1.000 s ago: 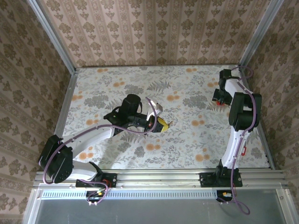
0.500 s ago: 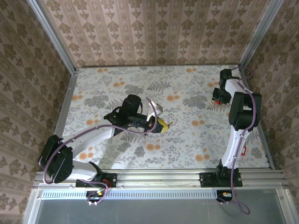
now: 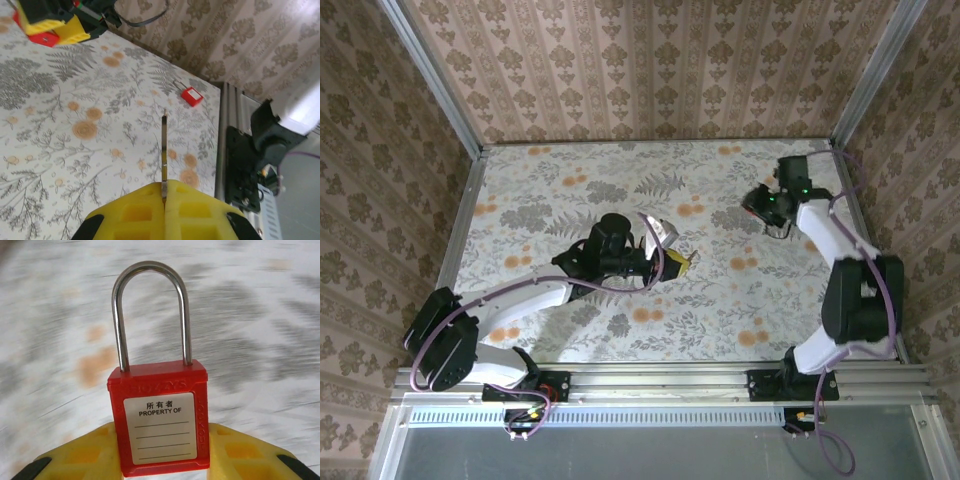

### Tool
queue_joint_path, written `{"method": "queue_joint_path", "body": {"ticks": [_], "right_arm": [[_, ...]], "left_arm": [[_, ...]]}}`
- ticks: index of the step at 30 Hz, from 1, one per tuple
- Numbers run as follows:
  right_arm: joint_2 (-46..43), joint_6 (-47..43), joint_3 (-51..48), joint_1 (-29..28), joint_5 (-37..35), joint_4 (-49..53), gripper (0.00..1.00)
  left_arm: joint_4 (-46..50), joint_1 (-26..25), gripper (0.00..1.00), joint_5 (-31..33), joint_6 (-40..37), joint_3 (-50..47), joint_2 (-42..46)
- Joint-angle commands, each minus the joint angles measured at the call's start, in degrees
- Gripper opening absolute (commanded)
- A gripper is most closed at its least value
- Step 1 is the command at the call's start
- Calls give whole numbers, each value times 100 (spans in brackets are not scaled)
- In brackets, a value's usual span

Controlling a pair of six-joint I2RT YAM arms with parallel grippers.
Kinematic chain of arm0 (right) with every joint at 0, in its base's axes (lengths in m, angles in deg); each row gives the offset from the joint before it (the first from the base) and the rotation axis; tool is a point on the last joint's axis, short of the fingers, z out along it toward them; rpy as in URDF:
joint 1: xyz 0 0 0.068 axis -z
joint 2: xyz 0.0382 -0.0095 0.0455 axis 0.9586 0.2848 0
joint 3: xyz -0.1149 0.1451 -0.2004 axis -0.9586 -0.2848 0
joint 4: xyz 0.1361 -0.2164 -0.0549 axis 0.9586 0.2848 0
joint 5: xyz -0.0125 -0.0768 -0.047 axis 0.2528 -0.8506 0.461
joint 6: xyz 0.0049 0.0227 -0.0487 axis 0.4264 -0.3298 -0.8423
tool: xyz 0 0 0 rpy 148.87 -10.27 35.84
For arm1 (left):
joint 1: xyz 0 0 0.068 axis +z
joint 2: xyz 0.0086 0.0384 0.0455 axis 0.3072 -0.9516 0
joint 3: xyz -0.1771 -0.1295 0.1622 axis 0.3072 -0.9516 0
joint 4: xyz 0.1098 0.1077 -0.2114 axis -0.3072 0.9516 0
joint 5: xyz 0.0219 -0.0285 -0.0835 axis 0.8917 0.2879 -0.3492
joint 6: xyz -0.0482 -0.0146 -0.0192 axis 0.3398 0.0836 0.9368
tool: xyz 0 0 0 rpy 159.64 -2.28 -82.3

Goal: Unlock with the key

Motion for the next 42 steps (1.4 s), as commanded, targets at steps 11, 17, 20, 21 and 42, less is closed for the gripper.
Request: {"method": "queue_joint_path", "body": {"ticks": [11, 17, 20, 21, 42], "right_arm": [[-2292, 1548, -1029, -2109, -717, -616, 10], [-2699, 1814, -1400, -2481, -919, -756, 9], [-2866, 1894, -1552, -2549, -1050, -805, 8], [-2900, 1921, -1606, -2540, -1031, -832, 8], [-2962, 2006, -1868, -2552, -836, -1192, 7]], "left_arm": [[-934, -279, 0, 1361, 690, 13, -435], [-1277, -287, 0, 1418, 991, -38, -602], [-1365, -280, 0, 1363, 1106, -17, -694], [-1457, -279, 0, 1329, 1165, -34, -721], [-2155, -146, 0, 816, 1812, -8, -1196]]}}
